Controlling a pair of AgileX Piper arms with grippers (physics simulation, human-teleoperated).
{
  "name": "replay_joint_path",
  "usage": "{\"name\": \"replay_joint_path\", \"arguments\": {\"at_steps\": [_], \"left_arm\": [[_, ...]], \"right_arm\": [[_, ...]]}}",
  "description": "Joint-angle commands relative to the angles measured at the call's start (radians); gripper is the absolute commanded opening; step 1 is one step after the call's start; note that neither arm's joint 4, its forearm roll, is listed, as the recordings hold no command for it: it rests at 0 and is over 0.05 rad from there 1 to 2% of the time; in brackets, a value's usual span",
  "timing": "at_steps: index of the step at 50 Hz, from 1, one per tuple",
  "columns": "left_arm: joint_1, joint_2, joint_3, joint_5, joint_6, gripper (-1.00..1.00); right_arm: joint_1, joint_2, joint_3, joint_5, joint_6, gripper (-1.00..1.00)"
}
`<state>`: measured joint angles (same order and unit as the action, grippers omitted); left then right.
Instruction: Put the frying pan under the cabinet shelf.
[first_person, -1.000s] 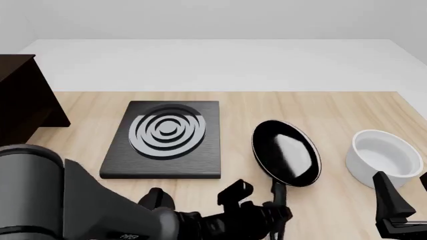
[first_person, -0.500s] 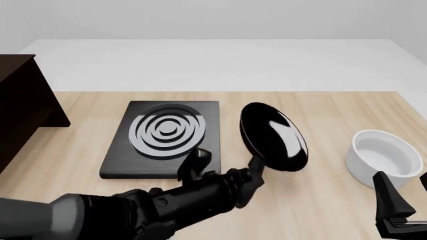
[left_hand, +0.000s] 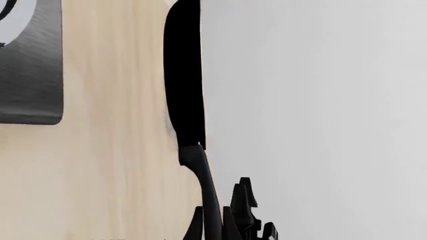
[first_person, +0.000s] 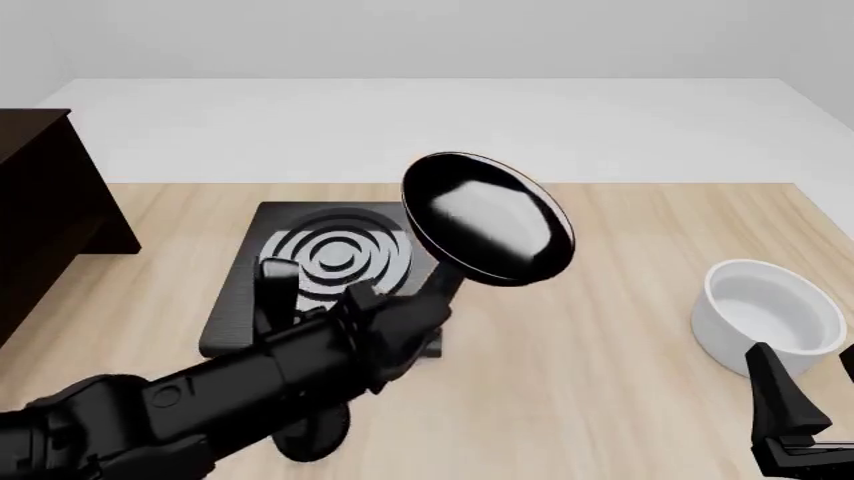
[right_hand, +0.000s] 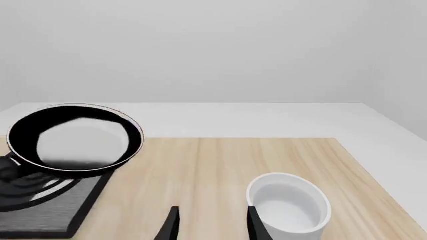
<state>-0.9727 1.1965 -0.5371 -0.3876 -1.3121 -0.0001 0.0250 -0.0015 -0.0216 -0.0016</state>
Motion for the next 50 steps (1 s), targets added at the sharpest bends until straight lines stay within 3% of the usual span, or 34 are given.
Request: {"name": "replay_joint_path", "arguments": {"at_steps": [1,10,20,23,24,25,26,36,50], "left_arm": [[0.075,-0.177,0.070,0.042,-0.049,-1.00],[0.108,-0.307,0.125,0.127,-0.077,-1.00],[0.202,-0.447,0.239,0.157,-0.142,-1.00],[0.239,-0.494,0.235,0.190,-0.128,-1.00],[0.229,-0.482,0.274,0.143,-0.179,-1.00],[0.255,-0.511,0.269,0.166,-0.165,-1.00],[0.271,-0.524,0.299,0.132,-0.201,-1.00],[0.355,-0.592,0.407,0.093,-0.276,-1.00],[0.475,-0.730,0.472,0.160,-0.297,-1.00]], "right_arm": [[0.000,0.000,0.000,0.000,0.000,1.00],[0.000,0.000,0.000,0.000,0.000,1.00],[0.000,0.000,0.000,0.000,0.000,1.00],[0.000,0.000,0.000,0.000,0.000,1.00],[0.000,0.000,0.000,0.000,0.000,1.00],[0.000,0.000,0.000,0.000,0.000,1.00],[0.000,0.000,0.000,0.000,0.000,1.00],[0.000,0.001,0.000,0.000,0.000,1.00],[0.000,0.000,0.000,0.000,0.000,1.00]]}}
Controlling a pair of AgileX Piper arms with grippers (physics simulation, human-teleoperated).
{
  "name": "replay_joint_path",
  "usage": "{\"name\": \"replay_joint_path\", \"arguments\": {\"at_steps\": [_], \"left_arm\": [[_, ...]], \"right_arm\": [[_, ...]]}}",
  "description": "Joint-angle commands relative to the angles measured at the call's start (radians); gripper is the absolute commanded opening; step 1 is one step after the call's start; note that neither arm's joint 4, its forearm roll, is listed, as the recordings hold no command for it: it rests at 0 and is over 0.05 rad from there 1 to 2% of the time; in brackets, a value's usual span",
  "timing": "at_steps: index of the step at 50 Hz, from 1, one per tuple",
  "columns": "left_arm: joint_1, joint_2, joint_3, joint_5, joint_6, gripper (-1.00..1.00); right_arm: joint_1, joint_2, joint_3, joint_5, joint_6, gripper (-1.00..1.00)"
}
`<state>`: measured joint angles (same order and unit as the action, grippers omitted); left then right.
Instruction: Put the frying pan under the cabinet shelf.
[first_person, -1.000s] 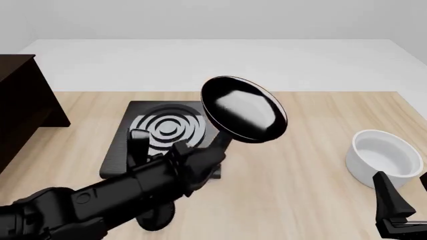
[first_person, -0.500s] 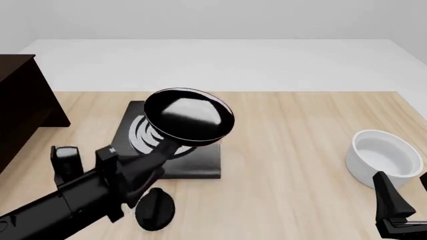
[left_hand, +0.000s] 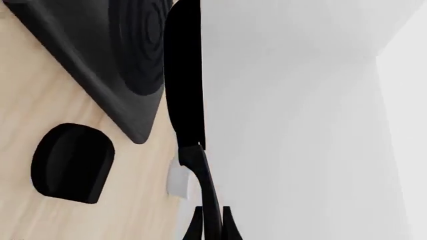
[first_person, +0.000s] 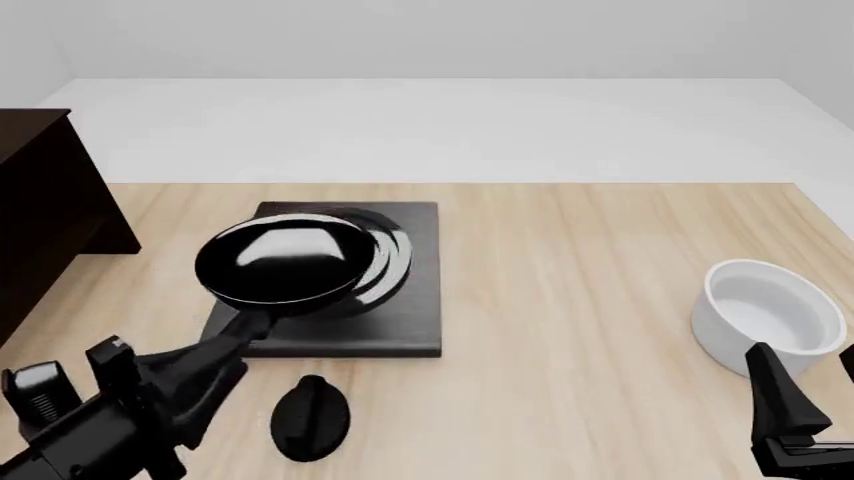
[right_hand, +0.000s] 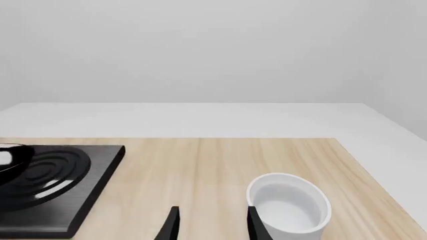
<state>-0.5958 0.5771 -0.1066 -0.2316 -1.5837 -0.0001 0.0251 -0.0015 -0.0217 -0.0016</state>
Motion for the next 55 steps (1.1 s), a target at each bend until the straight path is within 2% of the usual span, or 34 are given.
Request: {"name": "replay_joint_path", "arguments": {"at_steps": [1,4,12,14,15,19,21,22,23,24,28,33,40,44,45,55], "left_arm": [[0.098,-0.112,0.041,0.005,-0.026,-1.00],[0.159,-0.162,0.040,0.045,-0.026,-1.00],[0.205,-0.220,0.043,0.094,-0.019,-1.00],[0.205,-0.225,0.057,0.082,-0.035,-1.00],[0.222,-0.240,0.044,0.105,-0.019,-1.00],[0.256,-0.284,0.059,0.133,-0.030,-1.00],[0.307,-0.316,0.055,0.192,-0.016,-1.00],[0.300,-0.324,0.066,0.190,-0.029,-1.00],[0.319,-0.341,0.056,0.227,-0.012,-1.00],[0.311,-0.348,0.076,0.216,-0.032,-1.00],[0.329,-0.355,0.084,0.225,-0.031,-1.00],[0.352,-0.392,0.072,0.292,-0.016,-1.00],[0.388,-0.439,0.088,0.302,-0.045,-1.00],[0.434,-0.457,0.067,0.338,-0.025,-1.00],[0.430,-0.466,0.081,0.333,-0.041,-1.00],[0.475,-0.493,0.096,0.347,-0.039,-1.00]], "right_arm": [[0.000,0.000,0.000,0.000,0.000,1.00],[0.000,0.000,0.000,0.000,0.000,1.00],[0.000,0.000,0.000,0.000,0.000,1.00],[0.000,0.000,0.000,0.000,0.000,1.00],[0.000,0.000,0.000,0.000,0.000,1.00],[0.000,0.000,0.000,0.000,0.000,1.00],[0.000,0.000,0.000,0.000,0.000,1.00],[0.000,0.000,0.000,0.000,0.001,1.00],[0.000,0.000,0.000,0.000,0.000,1.00],[0.000,0.001,0.000,0.000,0.000,1.00],[0.000,0.000,0.000,0.000,0.000,1.00],[0.000,0.001,0.000,0.000,0.000,1.00],[0.000,0.000,0.000,0.000,0.000,1.00],[0.000,0.000,0.000,0.000,0.000,1.00],[0.000,0.000,0.000,0.000,0.000,1.00],[0.000,0.000,0.000,0.000,0.000,1.00]]}}
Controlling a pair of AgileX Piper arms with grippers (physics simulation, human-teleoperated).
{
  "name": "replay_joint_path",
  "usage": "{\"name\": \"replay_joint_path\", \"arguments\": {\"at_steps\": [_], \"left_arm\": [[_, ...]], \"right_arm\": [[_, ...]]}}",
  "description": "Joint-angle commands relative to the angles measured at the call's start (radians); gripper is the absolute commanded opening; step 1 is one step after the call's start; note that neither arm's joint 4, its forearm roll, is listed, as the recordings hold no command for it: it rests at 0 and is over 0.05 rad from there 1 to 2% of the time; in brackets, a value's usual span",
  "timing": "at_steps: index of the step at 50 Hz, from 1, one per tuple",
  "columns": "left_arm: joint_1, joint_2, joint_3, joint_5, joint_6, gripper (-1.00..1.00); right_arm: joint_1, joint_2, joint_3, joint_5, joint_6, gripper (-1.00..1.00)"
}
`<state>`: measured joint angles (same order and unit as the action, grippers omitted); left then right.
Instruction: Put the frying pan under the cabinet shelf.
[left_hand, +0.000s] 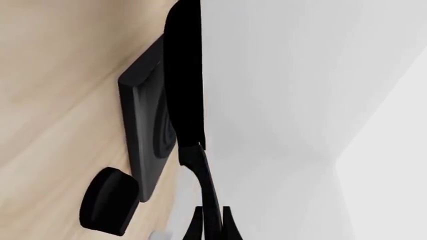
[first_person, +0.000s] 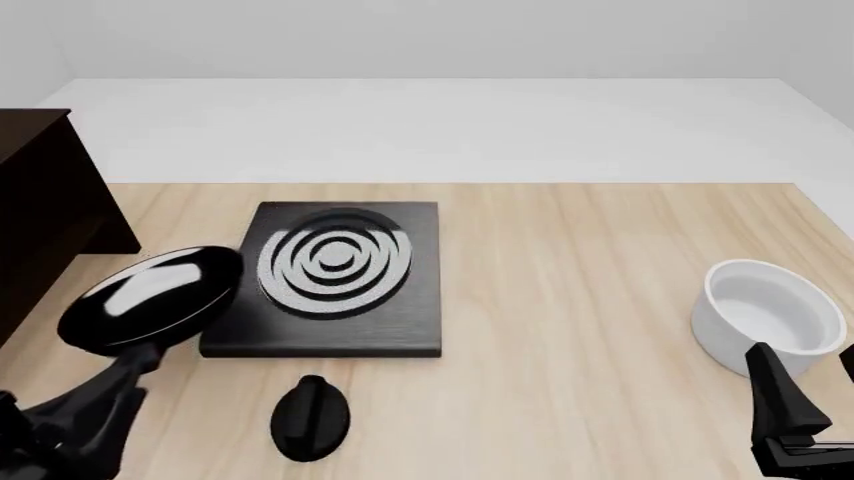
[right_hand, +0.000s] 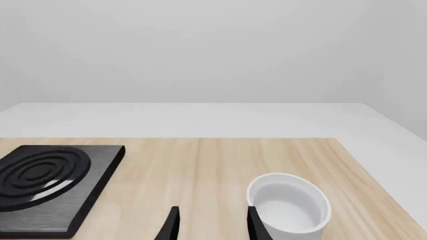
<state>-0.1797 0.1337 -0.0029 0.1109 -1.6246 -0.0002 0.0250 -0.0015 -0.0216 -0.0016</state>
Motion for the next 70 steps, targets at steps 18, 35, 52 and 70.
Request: {"name": "replay_joint_path", "arguments": {"at_steps": [18,35,52,70], "left_arm": [[0.115,-0.128,0.003,0.068,-0.068,-1.00],[0.159,-0.132,0.003,0.109,-0.110,-1.00],[0.220,0.221,0.003,-0.180,-0.115,-1.00],[0.285,1.159,0.003,-1.065,-0.145,-1.00]], "right_arm": [[0.000,0.000,0.000,0.000,0.000,1.00],[0.000,0.001,0.000,0.000,0.000,1.00],[0.000,0.000,0.000,0.000,0.000,1.00],[0.000,0.000,0.000,0.000,0.000,1.00]]}}
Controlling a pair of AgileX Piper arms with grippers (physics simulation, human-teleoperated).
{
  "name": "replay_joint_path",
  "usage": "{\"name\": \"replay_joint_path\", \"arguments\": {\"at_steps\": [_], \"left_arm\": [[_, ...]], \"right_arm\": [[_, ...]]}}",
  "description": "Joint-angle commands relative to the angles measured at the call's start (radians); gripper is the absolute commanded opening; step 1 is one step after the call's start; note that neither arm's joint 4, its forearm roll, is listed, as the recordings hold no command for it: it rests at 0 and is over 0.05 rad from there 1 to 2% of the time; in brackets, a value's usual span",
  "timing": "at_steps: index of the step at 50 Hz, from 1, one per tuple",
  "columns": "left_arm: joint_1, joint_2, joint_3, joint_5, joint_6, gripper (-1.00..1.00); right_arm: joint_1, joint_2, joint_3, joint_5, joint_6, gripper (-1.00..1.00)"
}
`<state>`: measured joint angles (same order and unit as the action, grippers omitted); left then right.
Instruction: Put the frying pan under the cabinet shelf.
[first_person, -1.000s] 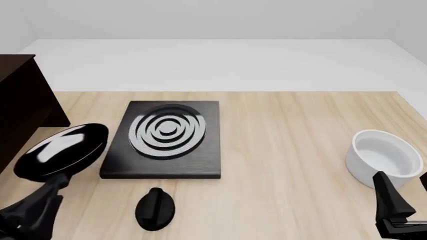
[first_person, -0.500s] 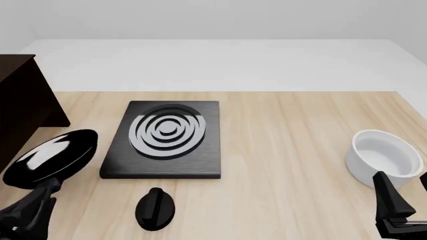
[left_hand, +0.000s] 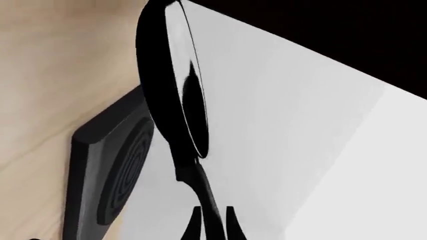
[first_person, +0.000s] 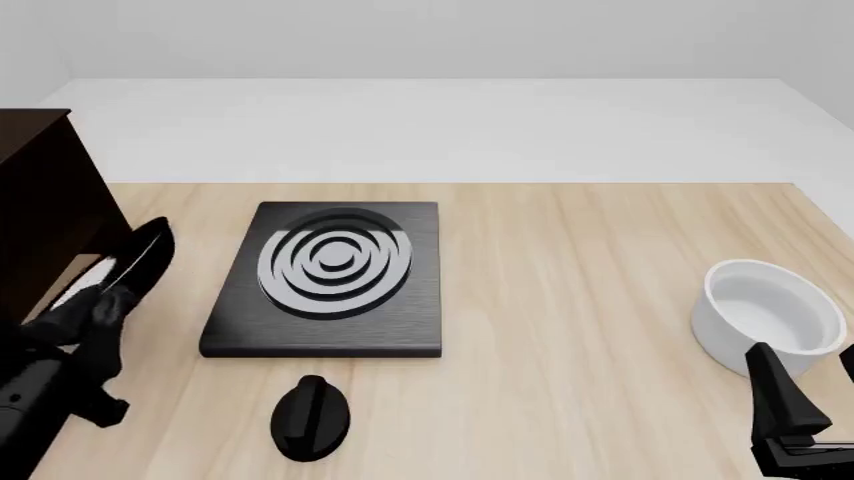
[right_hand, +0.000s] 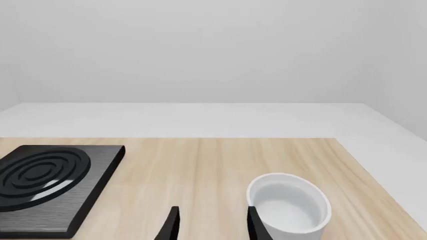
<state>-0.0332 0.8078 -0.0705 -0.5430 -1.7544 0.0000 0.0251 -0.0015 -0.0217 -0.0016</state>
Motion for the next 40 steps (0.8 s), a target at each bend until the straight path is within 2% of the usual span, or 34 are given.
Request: {"name": "replay_joint_path", "arguments": {"at_steps": [1,3,4,6,7,8,9,10,11,12,14,15,17,18,19,21,22,24,25,26,27,32,34,35,36,38,40], "left_arm": [[0.159,0.484,0.070,-0.413,-0.007,-1.00],[0.155,0.558,0.071,-0.486,-0.021,-1.00],[0.167,0.519,0.070,-0.445,-0.013,-1.00],[0.164,0.551,0.071,-0.476,-0.023,-1.00],[0.180,0.517,0.070,-0.446,-0.008,-1.00],[0.172,0.564,0.071,-0.490,-0.020,-1.00],[0.184,0.528,0.070,-0.456,-0.006,-1.00],[0.175,0.592,0.071,-0.508,-0.018,-1.00],[0.197,0.576,0.071,-0.501,-0.004,-1.00],[0.197,0.630,0.071,-0.542,-0.014,-1.00],[0.222,0.559,0.070,-0.481,0.000,-1.00],[0.211,0.605,0.071,-0.515,-0.015,-1.00],[0.244,0.535,0.070,-0.457,0.003,-1.00],[0.238,0.588,0.071,-0.500,-0.015,-1.00],[0.265,0.553,0.070,-0.477,-0.001,-1.00],[0.259,0.570,0.071,-0.481,-0.010,-1.00],[0.299,0.516,0.070,-0.445,0.012,-1.00],[0.285,0.565,0.070,-0.478,-0.005,-1.00],[0.323,0.559,0.070,-0.486,0.013,-1.00],[0.314,0.640,0.070,-0.544,-0.003,-1.00],[0.358,0.586,0.070,-0.513,0.022,-1.00],[0.364,0.629,0.070,-0.545,0.003,-1.00],[0.396,0.598,0.070,-0.521,0.025,-1.00],[0.386,0.652,0.070,-0.561,0.009,-1.00],[0.433,0.620,0.070,-0.543,0.038,-1.00],[0.428,0.692,0.070,-0.591,0.022,-1.00],[0.468,0.724,0.070,-0.616,0.035,-1.00]], "right_arm": [[0.000,-0.001,0.000,0.000,0.000,1.00],[0.000,-0.001,0.000,0.001,0.000,1.00],[0.000,0.000,0.000,0.000,0.000,1.00],[0.000,0.000,0.000,0.000,0.000,1.00],[0.000,-0.001,0.000,0.001,0.000,1.00],[0.000,0.000,0.000,0.000,0.000,1.00],[0.000,0.000,0.000,0.000,0.000,1.00],[0.000,0.000,0.000,0.000,0.000,1.00],[0.000,0.000,0.000,0.000,0.000,1.00],[0.000,0.000,0.000,0.000,0.000,1.00],[0.000,-0.001,0.000,0.000,0.000,1.00],[0.000,0.000,0.000,0.000,0.000,1.00],[0.000,0.000,0.000,0.000,0.000,1.00],[0.000,0.000,0.000,0.000,0.000,1.00],[0.000,0.000,0.000,0.000,0.000,1.00],[0.000,-0.001,0.000,0.000,0.000,1.00],[0.000,0.000,0.000,0.000,0.000,1.00],[0.000,0.000,0.000,0.000,0.000,1.00],[0.000,0.000,0.000,0.000,0.000,1.00],[0.000,-0.001,0.000,0.000,0.000,1.00],[0.000,-0.001,0.000,0.000,0.000,1.00],[0.000,0.000,0.000,0.000,0.000,1.00],[0.000,0.000,0.000,0.000,0.000,1.00],[0.000,0.000,0.000,0.000,0.000,1.00],[0.000,0.000,0.000,0.000,0.000,1.00],[0.000,0.000,0.000,0.000,0.000,1.00],[0.000,0.001,0.000,0.000,0.000,1.00]]}}
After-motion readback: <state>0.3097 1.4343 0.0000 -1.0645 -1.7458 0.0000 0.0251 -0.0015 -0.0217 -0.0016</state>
